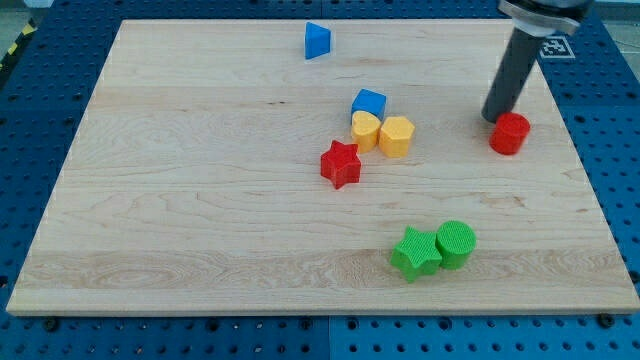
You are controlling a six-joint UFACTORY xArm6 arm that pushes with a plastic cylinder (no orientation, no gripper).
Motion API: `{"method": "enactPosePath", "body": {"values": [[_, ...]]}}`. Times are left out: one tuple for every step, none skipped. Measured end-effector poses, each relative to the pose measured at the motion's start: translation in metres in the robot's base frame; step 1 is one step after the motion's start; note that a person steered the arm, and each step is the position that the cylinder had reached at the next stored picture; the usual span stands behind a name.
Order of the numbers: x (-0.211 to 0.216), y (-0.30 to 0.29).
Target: Place the group of yellow blocks between the red star and blue cube
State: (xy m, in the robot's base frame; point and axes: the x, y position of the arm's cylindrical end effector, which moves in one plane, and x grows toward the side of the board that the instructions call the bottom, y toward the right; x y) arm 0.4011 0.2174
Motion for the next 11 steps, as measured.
{"method": "enactPosePath", "body": {"values": [[0.021, 0.007], [0.032, -0.002], [0.047, -0.02], [0.043, -0.06], [0.035, -0.085], [0.035, -0.086], [0.035, -0.09], [0.03, -0.12], [0.03, -0.123], [0.03, -0.123], [0.03, -0.13]]}}
